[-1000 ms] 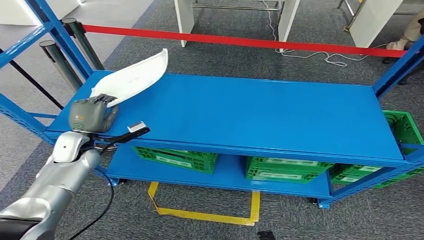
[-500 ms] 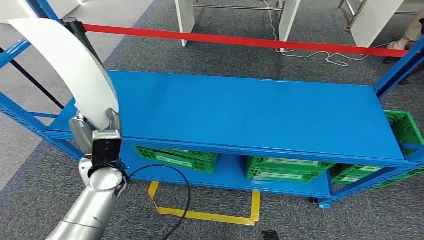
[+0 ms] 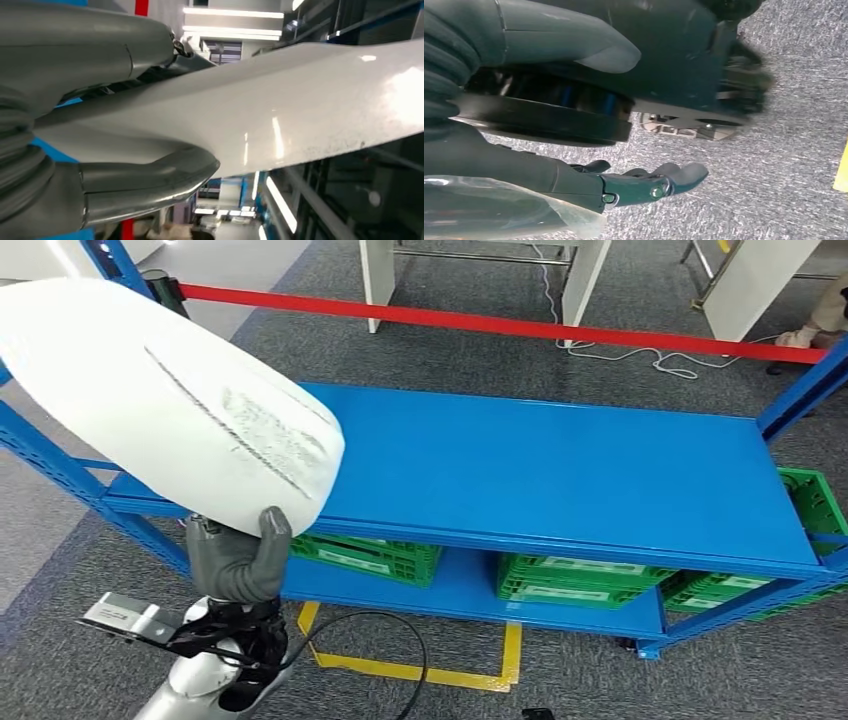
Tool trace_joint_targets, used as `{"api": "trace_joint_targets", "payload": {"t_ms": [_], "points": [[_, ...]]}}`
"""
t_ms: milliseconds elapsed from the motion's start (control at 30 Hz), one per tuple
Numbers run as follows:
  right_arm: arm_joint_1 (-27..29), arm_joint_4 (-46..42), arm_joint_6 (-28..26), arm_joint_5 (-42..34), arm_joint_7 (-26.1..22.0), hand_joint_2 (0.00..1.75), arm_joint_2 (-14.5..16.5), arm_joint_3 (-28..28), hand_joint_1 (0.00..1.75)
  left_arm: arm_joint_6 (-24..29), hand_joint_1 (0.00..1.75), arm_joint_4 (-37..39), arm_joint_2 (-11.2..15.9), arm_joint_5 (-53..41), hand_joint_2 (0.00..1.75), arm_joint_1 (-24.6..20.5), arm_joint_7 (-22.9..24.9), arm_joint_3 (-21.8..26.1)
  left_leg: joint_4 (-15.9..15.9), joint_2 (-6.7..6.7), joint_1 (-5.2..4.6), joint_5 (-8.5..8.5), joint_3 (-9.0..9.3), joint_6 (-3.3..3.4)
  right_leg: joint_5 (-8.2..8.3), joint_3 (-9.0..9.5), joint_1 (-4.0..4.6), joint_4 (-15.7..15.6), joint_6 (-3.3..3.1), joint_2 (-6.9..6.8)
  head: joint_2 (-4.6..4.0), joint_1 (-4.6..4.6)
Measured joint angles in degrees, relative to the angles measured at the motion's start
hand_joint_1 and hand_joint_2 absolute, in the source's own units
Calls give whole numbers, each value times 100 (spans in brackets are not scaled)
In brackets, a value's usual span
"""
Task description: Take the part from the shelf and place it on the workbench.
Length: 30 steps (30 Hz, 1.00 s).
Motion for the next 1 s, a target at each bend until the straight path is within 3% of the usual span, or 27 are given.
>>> {"api": "trace_joint_targets", "payload": {"t_ms": [67,100,167,200,267,367,433,500,533,567,600,633,700,733,833,900,933,1000], "points": [[0,7,81,50,86,175,-21,26,0,-45,175,-26,13,57,175,48,1,-98,3,0,3,-5,4,-6,-46,-230,-18,409,30,-2,0,0],[-4,8,147,77,148,175,-33,48,0,-73,175,-30,24,107,175,56,6,-136,5,-2,9,-11,13,-16,97,-186,-28,282,38,-2,0,0],[-12,10,284,98,248,175,-60,87,0,-108,175,-30,45,192,175,62,21,-210,21,-13,24,-41,41,-63,493,156,-54,-447,55,-3,0,-1],[-16,10,329,91,275,175,-68,97,0,-100,175,-30,54,200,175,65,25,-245,47,-20,20,-63,40,-98,616,341,-58,-809,47,2,0,7],[-19,10,358,60,291,175,-78,102,0,-3,175,-32,71,116,175,80,17,-317,88,-29,3,-78,9,-166,647,498,-47,-1111,-11,17,0,2],[-9,12,337,-5,382,175,-100,101,0,232,175,-38,101,-32,175,92,13,-406,143,-30,10,-114,-29,-241,645,491,-35,-1117,-137,26,0,-25],[-19,12,252,-57,419,175,-113,98,0,327,175,-46,116,-84,175,84,22,-441,508,-30,20,-353,-178,-289,650,503,-45,-1134,-213,19,0,-40],[-29,12,66,-109,431,175,-122,97,0,382,175,-50,145,-148,175,91,88,-467,1266,-31,23,-712,-518,-313,644,507,-32,-1133,-256,11,0,-51],[-26,12,-68,-156,410,175,-126,91,0,443,175,-51,163,-211,175,106,125,-478,1604,-31,23,-826,-680,-314,640,509,-24,-1133,-265,9,0,-51],[-20,12,-230,-220,359,175,-129,75,0,541,175,-53,177,-304,175,131,153,-487,1772,-31,23,-832,-768,-309,637,514,-16,-1132,-273,10,0,-50],[-12,12,-431,-295,290,175,-131,49,0,665,175,-63,187,-410,175,168,163,-490,1716,-31,22,-721,-755,-297,633,524,-11,-1132,-277,16,0,-51],[-7,12,-637,-365,225,175,-132,15,0,766,175,-84,194,-498,175,213,165,-490,1438,-31,22,-510,-638,-278,628,542,-7,-1131,-278,26,0,-50],[-5,13,-978,-490,163,175,-132,-65,0,812,175,-154,219,-561,175,293,203,-495,655,-32,11,-107,-298,-237,611,574,7,-1129,-263,44,0,-49],[-5,13,-1060,-553,154,175,-135,-107,0,765,175,-190,234,-544,175,323,225,-497,366,-33,2,-21,-174,-222,606,573,16,-1124,-245,47,0,-50],[7,14,-1078,-735,84,175,-154,-251,0,624,175,-283,278,-490,175,432,223,-500,156,-43,-20,-34,-107,-183,612,544,20,-1127,-163,36,0,-47],[10,14,-1048,-799,30,175,-178,-335,0,591,175,-330,290,-474,175,480,194,-501,117,-42,-4,-4,-103,-123,521,482,7,-1030,-105,31,0,-40],[8,14,-1028,-830,4,175,-192,-373,0,592,175,-348,292,-471,175,489,169,-502,95,-38,7,12,-99,-92,400,389,4,-841,-83,31,0,-29],[12,14,-938,-947,-70,175,-215,-458,0,606,175,-363,294,-474,175,507,101,-502,90,-33,7,19,-106,-61,48,57,-4,-139,-53,29,0,-14]]}}
